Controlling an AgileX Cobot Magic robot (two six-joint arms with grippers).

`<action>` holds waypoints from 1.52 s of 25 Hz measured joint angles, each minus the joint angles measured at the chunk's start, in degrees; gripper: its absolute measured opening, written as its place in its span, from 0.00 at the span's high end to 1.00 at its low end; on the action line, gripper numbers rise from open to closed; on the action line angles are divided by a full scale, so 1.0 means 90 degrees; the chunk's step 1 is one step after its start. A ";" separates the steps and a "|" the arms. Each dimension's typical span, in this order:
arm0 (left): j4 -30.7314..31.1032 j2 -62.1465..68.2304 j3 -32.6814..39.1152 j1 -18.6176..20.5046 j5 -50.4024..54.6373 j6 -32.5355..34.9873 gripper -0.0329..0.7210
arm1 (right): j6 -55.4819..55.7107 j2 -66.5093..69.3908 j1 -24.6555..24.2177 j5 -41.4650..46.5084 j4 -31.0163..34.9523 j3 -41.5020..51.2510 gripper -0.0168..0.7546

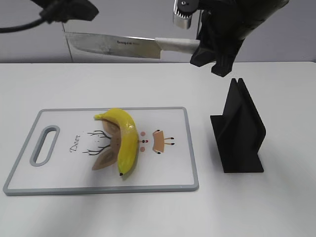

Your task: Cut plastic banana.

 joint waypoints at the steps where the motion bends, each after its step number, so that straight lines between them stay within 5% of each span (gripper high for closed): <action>1: 0.0038 -0.0091 0.0000 0.0044 0.0007 -0.0273 0.11 | 0.0232 0.0000 0.0000 0.0000 0.0001 0.0000 0.77; 7: 0.0397 -0.0593 0.0000 0.0637 0.0399 -0.2257 0.13 | 0.2658 0.0000 0.0000 0.0014 0.0001 0.0000 0.77; 15: 0.0968 -0.0719 0.0000 0.2253 0.1489 -0.4831 0.16 | 0.4046 0.0000 0.0000 0.0204 0.0001 0.0000 0.77; 22: 0.1429 -0.0791 0.0030 0.2696 0.3747 -0.5203 0.18 | 0.5781 -0.0145 0.0000 0.0781 -0.0073 0.0000 0.77; 38: 0.2113 -0.4752 0.3151 0.2696 0.3087 -0.5509 0.18 | 0.8640 -0.1319 0.0000 0.1790 -0.1846 0.0595 0.77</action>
